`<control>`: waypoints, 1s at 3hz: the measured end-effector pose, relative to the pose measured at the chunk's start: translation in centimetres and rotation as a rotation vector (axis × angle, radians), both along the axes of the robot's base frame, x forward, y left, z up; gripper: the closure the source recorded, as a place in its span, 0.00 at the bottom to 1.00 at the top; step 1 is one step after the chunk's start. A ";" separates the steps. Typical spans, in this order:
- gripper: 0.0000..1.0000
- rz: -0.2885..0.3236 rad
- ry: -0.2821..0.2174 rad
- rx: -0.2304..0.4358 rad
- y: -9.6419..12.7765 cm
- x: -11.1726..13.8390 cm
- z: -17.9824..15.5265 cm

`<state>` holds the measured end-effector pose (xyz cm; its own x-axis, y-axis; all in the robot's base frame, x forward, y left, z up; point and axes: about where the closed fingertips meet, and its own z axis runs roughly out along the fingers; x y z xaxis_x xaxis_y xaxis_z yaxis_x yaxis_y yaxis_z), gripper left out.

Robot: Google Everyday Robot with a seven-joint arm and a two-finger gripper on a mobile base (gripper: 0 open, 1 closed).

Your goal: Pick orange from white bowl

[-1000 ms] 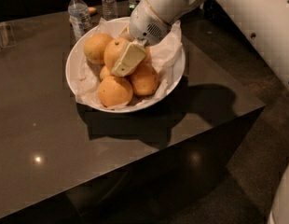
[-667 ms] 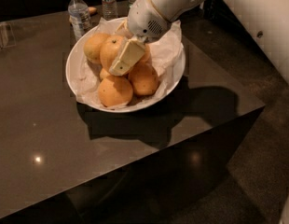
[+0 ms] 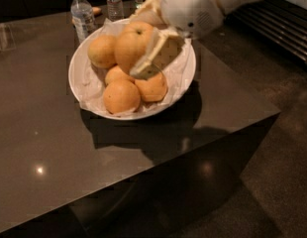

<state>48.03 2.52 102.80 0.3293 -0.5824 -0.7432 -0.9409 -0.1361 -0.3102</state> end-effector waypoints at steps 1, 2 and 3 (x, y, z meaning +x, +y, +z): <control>1.00 -0.004 -0.017 0.015 -0.4 -0.9 0.3; 1.00 -0.046 -0.032 0.058 -2.3 -2.3 0.2; 1.00 -0.106 -0.032 0.070 -5.3 -2.8 0.0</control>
Offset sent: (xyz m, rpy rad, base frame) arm -0.0775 -0.1192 -0.0016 0.2520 -0.0960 -0.2353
